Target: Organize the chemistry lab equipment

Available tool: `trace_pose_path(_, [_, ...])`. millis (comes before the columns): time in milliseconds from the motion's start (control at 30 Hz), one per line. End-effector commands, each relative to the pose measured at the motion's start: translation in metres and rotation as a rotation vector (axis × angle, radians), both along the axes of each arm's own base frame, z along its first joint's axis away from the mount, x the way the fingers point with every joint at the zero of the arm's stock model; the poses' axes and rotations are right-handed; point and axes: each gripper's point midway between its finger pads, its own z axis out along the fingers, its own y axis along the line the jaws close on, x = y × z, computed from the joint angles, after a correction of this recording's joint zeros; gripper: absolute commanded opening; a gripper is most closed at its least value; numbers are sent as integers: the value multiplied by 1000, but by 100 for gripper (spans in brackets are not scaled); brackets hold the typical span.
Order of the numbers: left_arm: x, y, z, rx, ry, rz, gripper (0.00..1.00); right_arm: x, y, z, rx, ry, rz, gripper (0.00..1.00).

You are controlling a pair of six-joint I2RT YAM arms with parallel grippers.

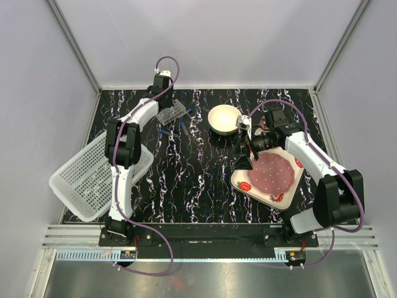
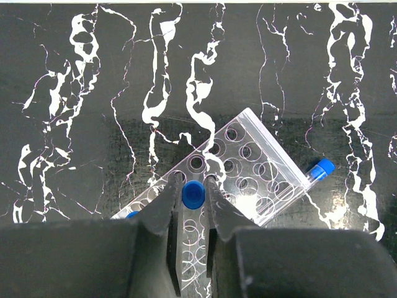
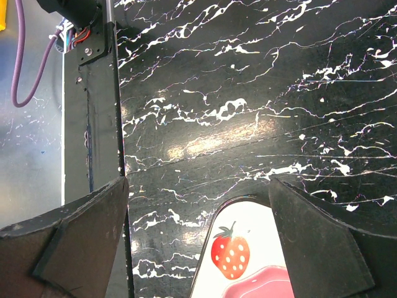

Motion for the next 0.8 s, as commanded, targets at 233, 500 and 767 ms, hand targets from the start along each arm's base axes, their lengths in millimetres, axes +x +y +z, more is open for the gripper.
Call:
trace_pose_path(233, [8,0,37,-20,-79,4,35,8,3,15,28,-56,16,100])
trace_pose_path(500, [1,2,85,-37,-160,5,52,7,3,14,28,-54,19,100])
trace_pose_path(767, [-26,1,147,-84,-240,-29,66,8,3,9,20,-35,5,100])
